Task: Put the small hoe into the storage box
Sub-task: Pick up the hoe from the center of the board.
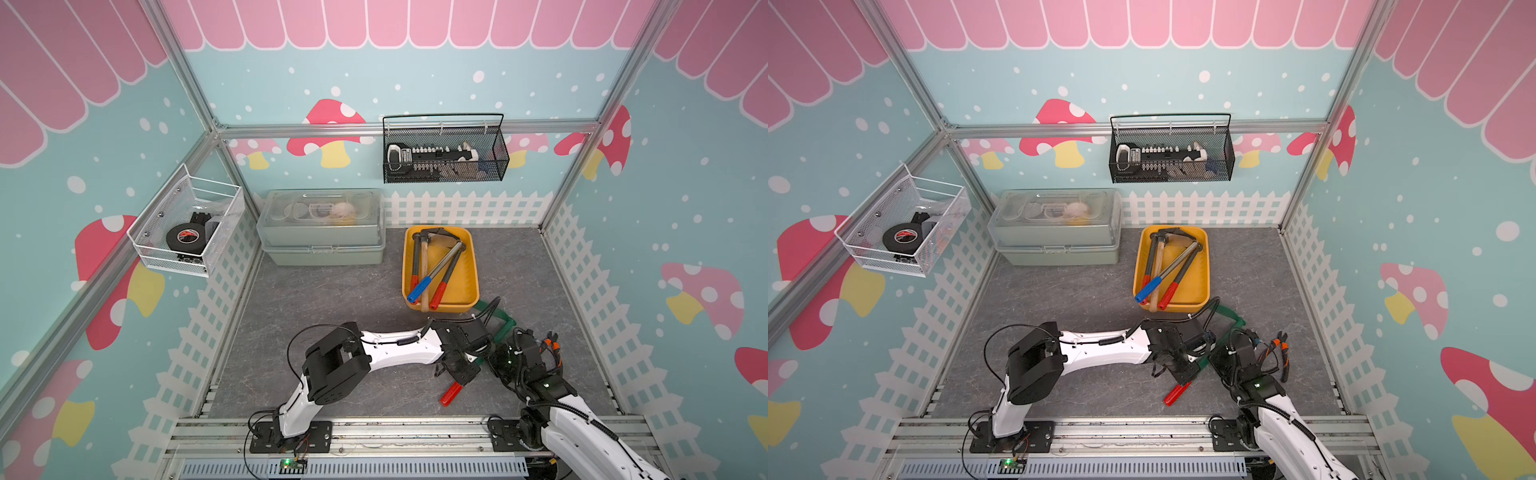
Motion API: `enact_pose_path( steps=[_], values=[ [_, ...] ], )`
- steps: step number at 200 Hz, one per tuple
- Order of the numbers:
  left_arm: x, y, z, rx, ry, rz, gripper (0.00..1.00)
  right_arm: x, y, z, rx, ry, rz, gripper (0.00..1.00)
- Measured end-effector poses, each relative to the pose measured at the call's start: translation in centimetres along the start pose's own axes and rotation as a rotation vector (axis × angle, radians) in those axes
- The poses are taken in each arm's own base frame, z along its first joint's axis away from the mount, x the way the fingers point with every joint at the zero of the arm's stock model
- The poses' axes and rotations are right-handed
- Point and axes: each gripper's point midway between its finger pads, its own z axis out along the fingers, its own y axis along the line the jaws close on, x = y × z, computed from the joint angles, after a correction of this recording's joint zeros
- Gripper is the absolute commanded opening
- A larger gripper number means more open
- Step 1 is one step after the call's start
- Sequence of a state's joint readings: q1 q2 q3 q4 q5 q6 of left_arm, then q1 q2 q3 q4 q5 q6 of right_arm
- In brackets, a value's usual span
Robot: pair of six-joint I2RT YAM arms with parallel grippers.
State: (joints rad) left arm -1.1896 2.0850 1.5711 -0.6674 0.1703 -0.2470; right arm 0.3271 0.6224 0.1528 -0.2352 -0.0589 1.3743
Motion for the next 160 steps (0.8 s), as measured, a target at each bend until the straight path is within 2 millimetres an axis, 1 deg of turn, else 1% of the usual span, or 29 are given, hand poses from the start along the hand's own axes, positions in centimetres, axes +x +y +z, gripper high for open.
enact_pose_path(
  steps=[33,88,160],
  values=[
    [0.2,-0.3,0.1,0.027,0.009,-0.022,0.35,-0.1,0.1,-0.1,-0.004,-0.005,0.005,0.16],
    [1.9,-0.3,1.1,0.048,0.048,-0.077,0.35,-0.2,0.0,-0.3,-0.005,-0.017,0.018,0.16],
    [1.9,-0.7,1.1,0.068,0.047,-0.138,0.35,-0.4,0.2,-0.5,-0.015,-0.026,0.028,0.16]
  ],
)
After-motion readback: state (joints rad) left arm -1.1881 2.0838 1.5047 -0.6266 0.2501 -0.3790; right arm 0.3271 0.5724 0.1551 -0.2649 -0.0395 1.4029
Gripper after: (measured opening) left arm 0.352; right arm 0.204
